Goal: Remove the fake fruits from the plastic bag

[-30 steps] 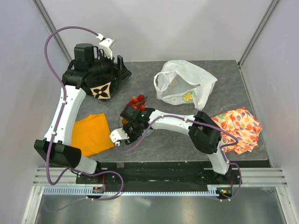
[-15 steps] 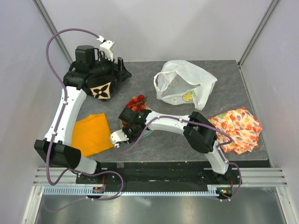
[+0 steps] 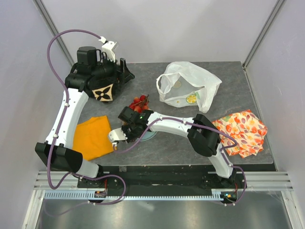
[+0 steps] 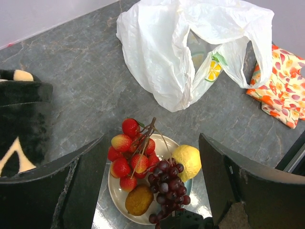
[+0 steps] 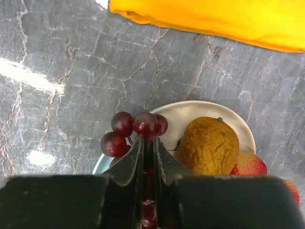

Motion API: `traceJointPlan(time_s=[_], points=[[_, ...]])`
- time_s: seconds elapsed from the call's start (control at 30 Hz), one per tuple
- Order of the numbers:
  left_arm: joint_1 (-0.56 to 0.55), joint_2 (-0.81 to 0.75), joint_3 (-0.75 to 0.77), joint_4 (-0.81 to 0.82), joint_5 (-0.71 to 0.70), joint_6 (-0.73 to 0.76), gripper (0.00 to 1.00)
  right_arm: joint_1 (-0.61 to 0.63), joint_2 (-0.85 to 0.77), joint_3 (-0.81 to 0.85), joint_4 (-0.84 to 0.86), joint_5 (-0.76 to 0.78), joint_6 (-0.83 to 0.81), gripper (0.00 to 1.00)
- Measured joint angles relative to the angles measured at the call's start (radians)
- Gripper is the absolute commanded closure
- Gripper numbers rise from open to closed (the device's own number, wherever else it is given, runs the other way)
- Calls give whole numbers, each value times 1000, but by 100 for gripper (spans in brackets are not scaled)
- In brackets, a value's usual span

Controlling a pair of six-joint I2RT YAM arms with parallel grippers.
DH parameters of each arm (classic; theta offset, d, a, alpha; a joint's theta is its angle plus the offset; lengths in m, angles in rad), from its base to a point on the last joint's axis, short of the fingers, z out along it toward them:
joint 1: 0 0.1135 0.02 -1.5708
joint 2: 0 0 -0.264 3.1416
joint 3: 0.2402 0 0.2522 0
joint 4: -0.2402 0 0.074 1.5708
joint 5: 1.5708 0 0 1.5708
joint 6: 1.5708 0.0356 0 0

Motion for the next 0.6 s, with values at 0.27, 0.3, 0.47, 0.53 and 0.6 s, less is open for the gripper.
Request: traceJointPlan(time_s=[0.27,0.3,0.47,0.53,0.6], points=[[0,0,-22,8,8,-7,17,1,0,0,32,34,21,92],[0,0,-22,7,10,-7,17,1,0,-1,39,42,22,92],[0,0,-22,8,17,-8,17,1,2,-5,61,63,33,90],[0,0,-22,8,18,-8,17,1,2,-5,66,70,39,86],[0,0,-22,9,18,-9,17,1,2,-5,71,73,45,81]])
